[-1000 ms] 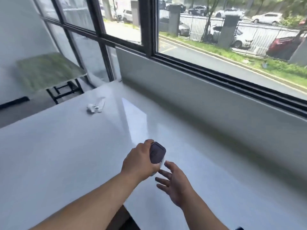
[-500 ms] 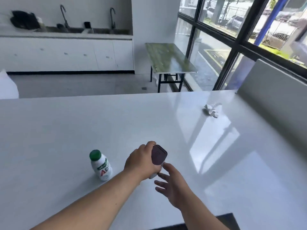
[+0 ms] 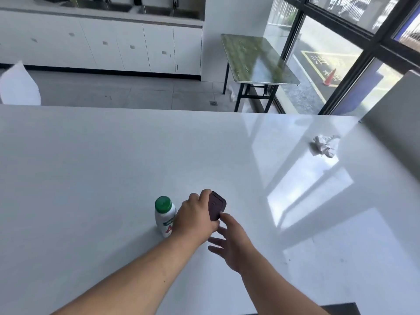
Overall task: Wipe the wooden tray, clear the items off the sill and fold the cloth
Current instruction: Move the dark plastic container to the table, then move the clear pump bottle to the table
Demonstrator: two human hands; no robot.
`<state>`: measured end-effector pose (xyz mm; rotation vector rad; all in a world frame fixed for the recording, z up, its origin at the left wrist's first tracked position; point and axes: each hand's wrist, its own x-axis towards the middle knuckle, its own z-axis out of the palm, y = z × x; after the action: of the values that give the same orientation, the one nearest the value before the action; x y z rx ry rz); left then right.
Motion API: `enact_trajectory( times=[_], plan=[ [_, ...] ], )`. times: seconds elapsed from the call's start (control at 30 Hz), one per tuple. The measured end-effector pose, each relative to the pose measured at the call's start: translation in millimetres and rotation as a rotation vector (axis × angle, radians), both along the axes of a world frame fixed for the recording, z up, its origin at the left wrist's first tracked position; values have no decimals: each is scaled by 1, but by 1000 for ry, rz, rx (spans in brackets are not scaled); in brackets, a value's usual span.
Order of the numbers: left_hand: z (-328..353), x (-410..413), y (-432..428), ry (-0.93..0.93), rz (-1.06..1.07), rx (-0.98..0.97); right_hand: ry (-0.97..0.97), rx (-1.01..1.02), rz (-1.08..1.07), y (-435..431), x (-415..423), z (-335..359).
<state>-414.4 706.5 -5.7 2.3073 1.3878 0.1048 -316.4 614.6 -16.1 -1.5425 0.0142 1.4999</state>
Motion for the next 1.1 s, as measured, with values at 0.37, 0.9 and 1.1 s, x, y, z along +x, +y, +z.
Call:
enact_trajectory(
  times=[0.37,0.9,1.1],
  plan=[
    [8,39,-13,97,-166,83,-508,-50,170,-46,54,4],
    [131,391,-390,42,-1047,92,-1149,-685,-295,-563,296,98],
    [129,472,-646,40,-1366,69,-969,-826,-581,-789,292,76]
  ],
)
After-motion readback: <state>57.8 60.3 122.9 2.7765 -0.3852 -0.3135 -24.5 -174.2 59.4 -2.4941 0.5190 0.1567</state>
